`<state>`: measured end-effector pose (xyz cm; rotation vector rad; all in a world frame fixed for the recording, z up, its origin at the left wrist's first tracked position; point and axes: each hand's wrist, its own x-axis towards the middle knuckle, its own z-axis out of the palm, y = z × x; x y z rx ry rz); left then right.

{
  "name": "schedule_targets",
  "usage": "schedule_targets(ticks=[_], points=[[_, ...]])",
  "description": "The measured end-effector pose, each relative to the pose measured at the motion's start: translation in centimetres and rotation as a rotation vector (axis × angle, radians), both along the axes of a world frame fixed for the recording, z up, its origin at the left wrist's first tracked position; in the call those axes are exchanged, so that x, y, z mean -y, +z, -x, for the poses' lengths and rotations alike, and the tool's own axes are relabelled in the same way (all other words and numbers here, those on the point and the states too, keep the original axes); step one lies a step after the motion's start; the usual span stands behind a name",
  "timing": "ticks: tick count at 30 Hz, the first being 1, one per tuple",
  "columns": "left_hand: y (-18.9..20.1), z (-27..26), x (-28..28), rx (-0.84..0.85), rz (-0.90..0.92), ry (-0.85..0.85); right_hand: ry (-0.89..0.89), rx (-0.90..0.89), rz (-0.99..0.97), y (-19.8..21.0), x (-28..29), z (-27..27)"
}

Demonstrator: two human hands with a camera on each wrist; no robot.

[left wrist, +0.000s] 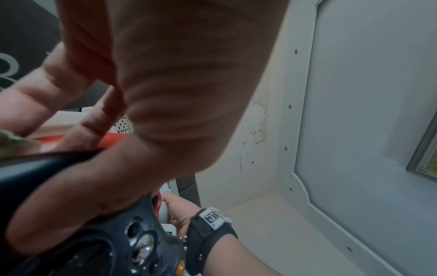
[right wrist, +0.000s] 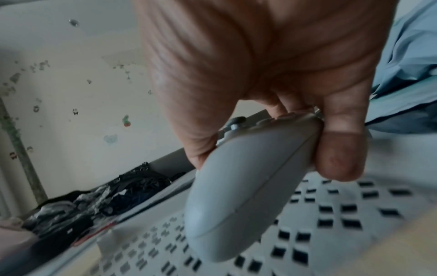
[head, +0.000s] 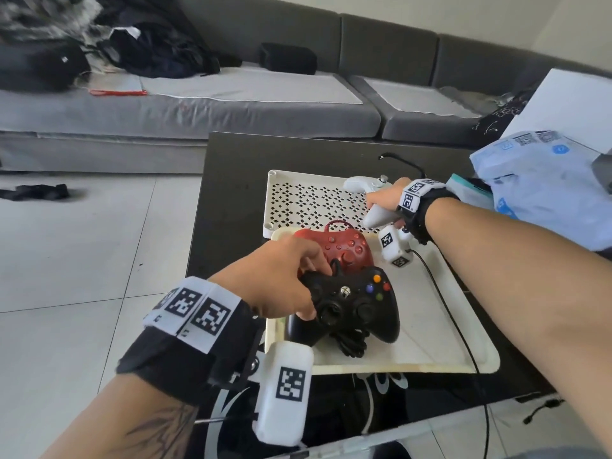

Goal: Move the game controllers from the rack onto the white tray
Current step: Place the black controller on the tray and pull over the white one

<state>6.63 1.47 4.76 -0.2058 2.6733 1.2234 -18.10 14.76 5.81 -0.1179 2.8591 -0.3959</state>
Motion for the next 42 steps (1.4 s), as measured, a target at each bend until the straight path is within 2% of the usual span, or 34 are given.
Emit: schedule_targets(ticks=[6, 10, 19, 24, 32, 42], points=[[-0.1, 0.0, -0.5, -0.003, 0.061, -0.026, -0.039, -0.037, 0.081, 1.9, -2.5, -0.4], [0.0, 0.1, -0.9, -0.001, 0.124, -0.047, -0.067, -0.018, 0.162, 2.7, -4.9, -3.1], [0.5, -0.2, -2.6, -0.055, 0.202, -0.008, -0.136, 0.028, 0.322, 0.7, -9.2, -9.7], [0.4, -0.5, -3.8, -0.072, 0.201, 0.06, -0.125, 0.023, 0.247, -0.7, -10.3, -11.7], [0.0, -0.7, -4.9, -0.172, 0.207, 0.204, -0.096, 0.025, 0.235, -2.0, -10.7, -13.0], [-0.9, -0.6, -4.9, -0.183, 0.219, 0.24, -0.099, 0.084, 0.2, -2.8, -11.2, -12.9]])
